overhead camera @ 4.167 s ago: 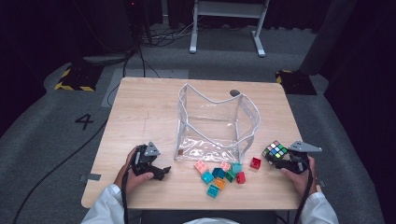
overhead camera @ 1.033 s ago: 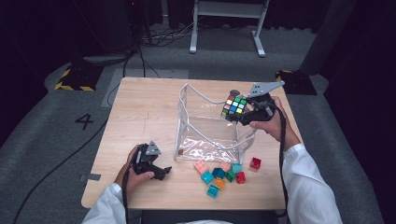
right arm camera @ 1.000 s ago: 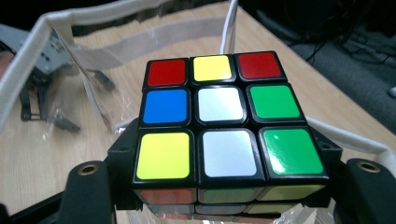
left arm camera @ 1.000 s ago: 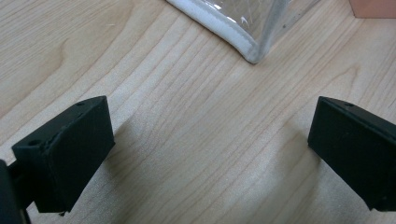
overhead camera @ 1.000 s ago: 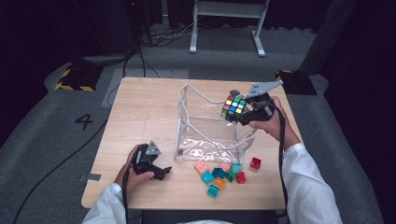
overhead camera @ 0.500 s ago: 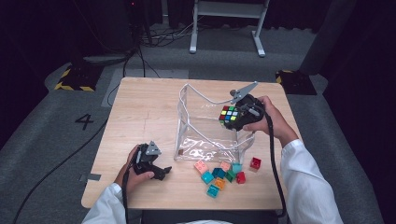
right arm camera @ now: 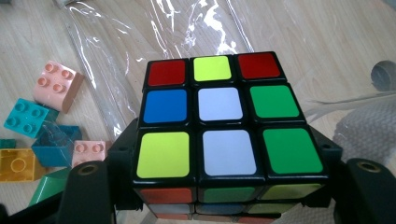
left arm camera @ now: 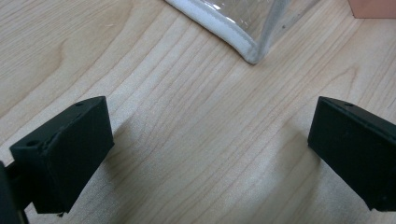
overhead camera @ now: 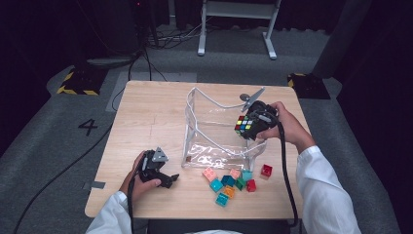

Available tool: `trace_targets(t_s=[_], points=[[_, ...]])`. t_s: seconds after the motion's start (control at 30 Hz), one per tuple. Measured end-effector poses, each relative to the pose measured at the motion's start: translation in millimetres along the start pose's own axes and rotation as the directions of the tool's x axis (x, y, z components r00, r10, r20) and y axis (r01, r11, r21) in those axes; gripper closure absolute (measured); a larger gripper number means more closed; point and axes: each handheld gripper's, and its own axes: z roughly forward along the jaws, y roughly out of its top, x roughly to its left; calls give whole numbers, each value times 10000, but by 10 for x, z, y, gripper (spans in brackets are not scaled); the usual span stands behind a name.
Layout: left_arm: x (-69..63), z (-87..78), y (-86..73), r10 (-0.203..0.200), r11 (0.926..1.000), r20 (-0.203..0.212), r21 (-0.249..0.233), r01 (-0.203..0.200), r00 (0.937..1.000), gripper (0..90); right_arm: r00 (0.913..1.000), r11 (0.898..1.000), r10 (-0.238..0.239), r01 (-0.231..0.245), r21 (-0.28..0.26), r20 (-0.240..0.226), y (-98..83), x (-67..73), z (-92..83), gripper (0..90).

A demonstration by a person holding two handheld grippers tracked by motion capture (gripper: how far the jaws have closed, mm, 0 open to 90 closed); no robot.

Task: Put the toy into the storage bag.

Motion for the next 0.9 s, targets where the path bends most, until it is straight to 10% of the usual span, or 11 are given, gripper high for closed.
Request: trace_targets(t_s=[0.9], points=[[4,2,3,87,10000,25,-10,-86,10000,1,10000,9997,-51,50,-259,-61,-28,39,22,328]])
